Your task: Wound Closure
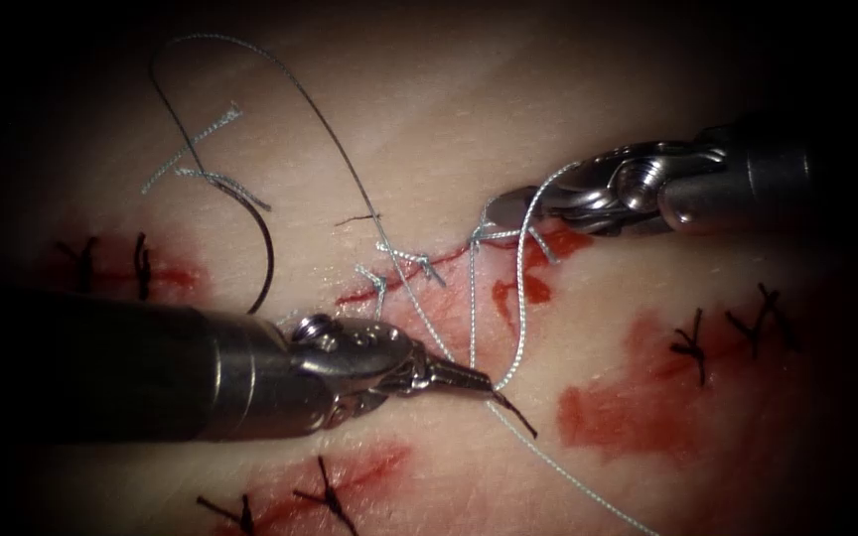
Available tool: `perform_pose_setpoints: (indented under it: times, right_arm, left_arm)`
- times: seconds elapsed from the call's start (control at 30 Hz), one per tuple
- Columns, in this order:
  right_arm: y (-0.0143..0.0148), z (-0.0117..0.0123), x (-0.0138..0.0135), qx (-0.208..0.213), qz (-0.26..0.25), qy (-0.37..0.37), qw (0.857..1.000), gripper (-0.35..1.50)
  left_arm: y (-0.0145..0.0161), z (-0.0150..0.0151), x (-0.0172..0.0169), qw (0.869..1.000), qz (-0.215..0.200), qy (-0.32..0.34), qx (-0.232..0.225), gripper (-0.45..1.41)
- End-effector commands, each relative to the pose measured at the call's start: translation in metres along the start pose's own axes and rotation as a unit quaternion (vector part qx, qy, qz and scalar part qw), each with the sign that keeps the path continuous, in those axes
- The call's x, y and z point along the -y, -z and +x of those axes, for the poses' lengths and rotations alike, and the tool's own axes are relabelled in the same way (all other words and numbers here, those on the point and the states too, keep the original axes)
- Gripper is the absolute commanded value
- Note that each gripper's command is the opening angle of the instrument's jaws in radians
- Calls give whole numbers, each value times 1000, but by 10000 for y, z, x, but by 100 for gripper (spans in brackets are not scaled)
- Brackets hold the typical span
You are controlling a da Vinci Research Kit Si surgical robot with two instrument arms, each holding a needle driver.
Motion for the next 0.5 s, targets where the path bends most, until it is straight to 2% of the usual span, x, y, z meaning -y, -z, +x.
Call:
perform_pose_setpoints:
  times: [0.03, 0.13, 0.2, 0.3, 0.33, 0.37, 0.4, 0.43, 0.47, 0.5]
  right_arm:
    - [-11, 4, 0, -2, 0, 0, 1000, -35]
    - [-15, 7, -2, 2, 3, 33, 999, -35]
    - [-16, 8, -3, 4, 5, 51, 999, -35]
    - [-20, 11, -4, 10, 14, 138, 990, -35]
    - [-23, 12, -4, 12, 16, 233, 972, -35]
    - [-24, 12, -4, 13, 18, 273, 962, -35]
    - [-24, 12, -4, 13, 18, 273, 962, -35]
    - [-28, 12, -3, 16, 26, 361, 932, -35]
    - [-28, 12, -3, 16, 26, 361, 932, -35]
    - [-30, 12, -2, 16, 27, 391, 920, -35]
  left_arm:
    - [-11, -4, -3, 1000, -10, 5, 3, -45]
    - [-34, -15, -26, 998, -49, 21, 18, -45]
    - [-38, -17, -30, 998, -58, 20, 21, -45]
    - [-48, -20, -42, 996, -81, 25, 34, -45]
    - [-51, -21, -46, 995, -87, 27, 36, -45]
    - [-52, -21, -48, 995, -88, 27, 38, -45]
    - [-52, -21, -48, 995, -88, 27, 38, -45]
    - [-53, -21, -50, 994, -95, 27, 38, -45]
    - [-53, -21, -50, 994, -95, 27, 38, -45]
    - [-54, -22, -52, 994, -99, 32, 39, -45]
